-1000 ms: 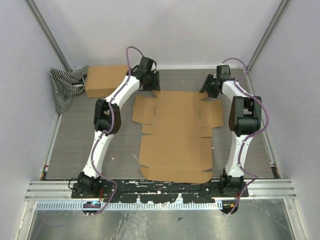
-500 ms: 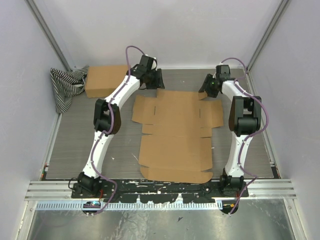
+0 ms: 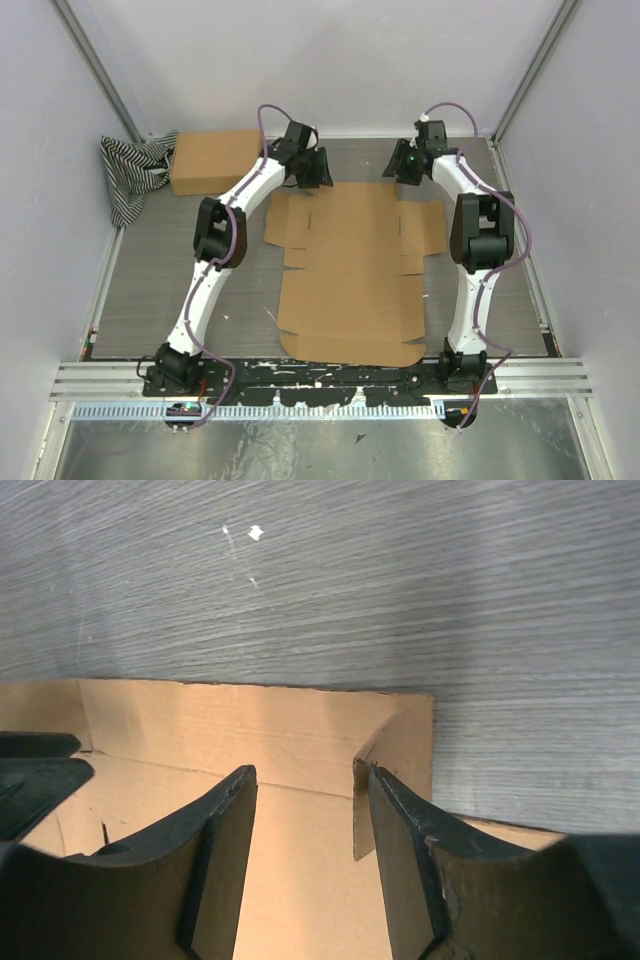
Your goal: Fold the paper box
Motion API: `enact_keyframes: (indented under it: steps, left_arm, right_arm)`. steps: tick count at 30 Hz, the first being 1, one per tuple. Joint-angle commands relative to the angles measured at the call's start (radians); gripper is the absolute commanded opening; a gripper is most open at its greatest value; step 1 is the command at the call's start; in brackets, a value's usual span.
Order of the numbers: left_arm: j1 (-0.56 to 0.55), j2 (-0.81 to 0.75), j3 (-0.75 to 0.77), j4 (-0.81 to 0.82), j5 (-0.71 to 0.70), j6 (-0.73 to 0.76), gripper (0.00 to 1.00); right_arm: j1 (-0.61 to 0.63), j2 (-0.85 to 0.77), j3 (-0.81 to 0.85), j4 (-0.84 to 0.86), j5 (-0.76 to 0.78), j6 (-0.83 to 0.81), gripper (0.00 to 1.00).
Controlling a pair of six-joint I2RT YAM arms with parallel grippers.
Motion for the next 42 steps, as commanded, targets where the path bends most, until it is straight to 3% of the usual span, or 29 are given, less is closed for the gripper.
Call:
enact_keyframes:
  steps: [1, 16, 27, 42]
  left_arm:
    - [0.012, -0.084, -0.083, 0.043, -0.022, 0.006, 0.53]
    - [0.074, -0.255, -0.213, 0.012, -0.076, 0.018, 0.55]
    - [0.091, -0.074, -0.004, -0.079, -0.053, 0.001, 0.55]
    - [0.079, -0.081, -0.076, 0.014, 0.025, -0.036, 0.54]
  right_arm:
    - [0.016, 0.016, 0.071, 0.003, -0.025, -0.022, 0.54]
    - [0.029, 0.146, 0.074, -0.010, -0.003, 0.007, 0.51]
    - [0.028, 0.148, 0.075, -0.013, 0.001, 0.006, 0.50]
    - [0.028, 0.145, 0.075, -0.018, 0.000, -0.002, 0.49]
